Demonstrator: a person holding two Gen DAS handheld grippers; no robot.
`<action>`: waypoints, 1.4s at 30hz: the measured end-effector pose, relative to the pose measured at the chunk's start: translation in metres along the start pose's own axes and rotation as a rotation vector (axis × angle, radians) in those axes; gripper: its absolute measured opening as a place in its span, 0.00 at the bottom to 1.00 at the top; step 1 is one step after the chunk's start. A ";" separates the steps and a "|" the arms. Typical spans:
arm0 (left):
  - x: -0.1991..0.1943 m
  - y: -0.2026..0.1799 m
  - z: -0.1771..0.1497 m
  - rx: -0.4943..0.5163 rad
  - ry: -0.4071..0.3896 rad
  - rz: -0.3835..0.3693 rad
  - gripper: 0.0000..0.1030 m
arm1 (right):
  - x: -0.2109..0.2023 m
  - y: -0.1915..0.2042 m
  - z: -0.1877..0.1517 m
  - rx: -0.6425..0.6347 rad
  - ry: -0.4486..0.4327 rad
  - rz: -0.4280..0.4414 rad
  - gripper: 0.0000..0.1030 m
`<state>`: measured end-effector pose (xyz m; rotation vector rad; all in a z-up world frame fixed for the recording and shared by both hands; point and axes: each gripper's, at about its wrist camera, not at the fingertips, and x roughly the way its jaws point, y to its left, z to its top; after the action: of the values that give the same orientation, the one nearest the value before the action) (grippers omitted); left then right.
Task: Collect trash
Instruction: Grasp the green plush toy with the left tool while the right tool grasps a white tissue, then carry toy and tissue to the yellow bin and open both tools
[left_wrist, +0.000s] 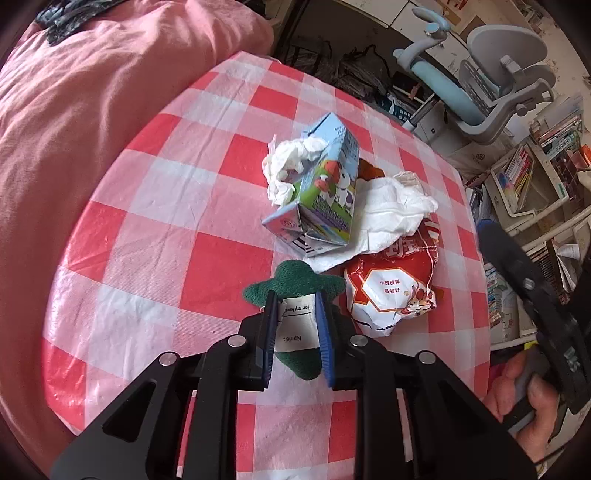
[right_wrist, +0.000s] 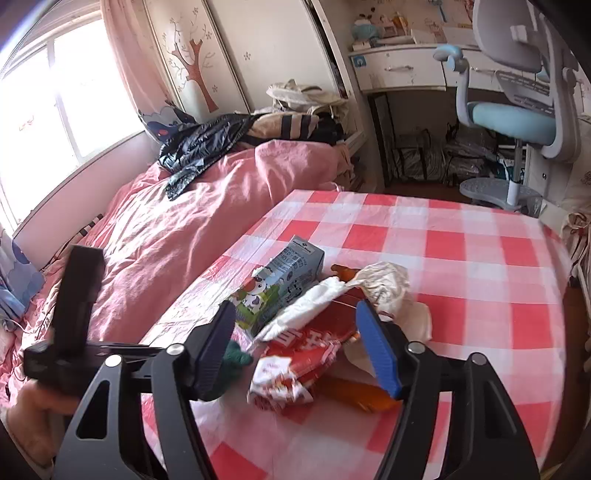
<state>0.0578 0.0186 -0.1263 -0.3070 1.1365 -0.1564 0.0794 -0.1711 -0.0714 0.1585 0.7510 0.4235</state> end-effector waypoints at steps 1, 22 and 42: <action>-0.005 0.001 0.001 0.005 -0.014 0.001 0.19 | 0.010 0.001 0.001 0.013 0.015 0.001 0.58; -0.059 -0.015 0.016 0.075 -0.189 -0.028 0.18 | -0.015 0.002 0.027 0.020 -0.099 0.077 0.05; -0.050 -0.148 -0.030 0.382 -0.239 -0.140 0.18 | -0.210 -0.086 -0.047 -0.022 -0.208 -0.290 0.05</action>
<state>0.0149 -0.1125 -0.0475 -0.0617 0.8275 -0.4429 -0.0631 -0.3391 0.0016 0.0697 0.5534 0.1358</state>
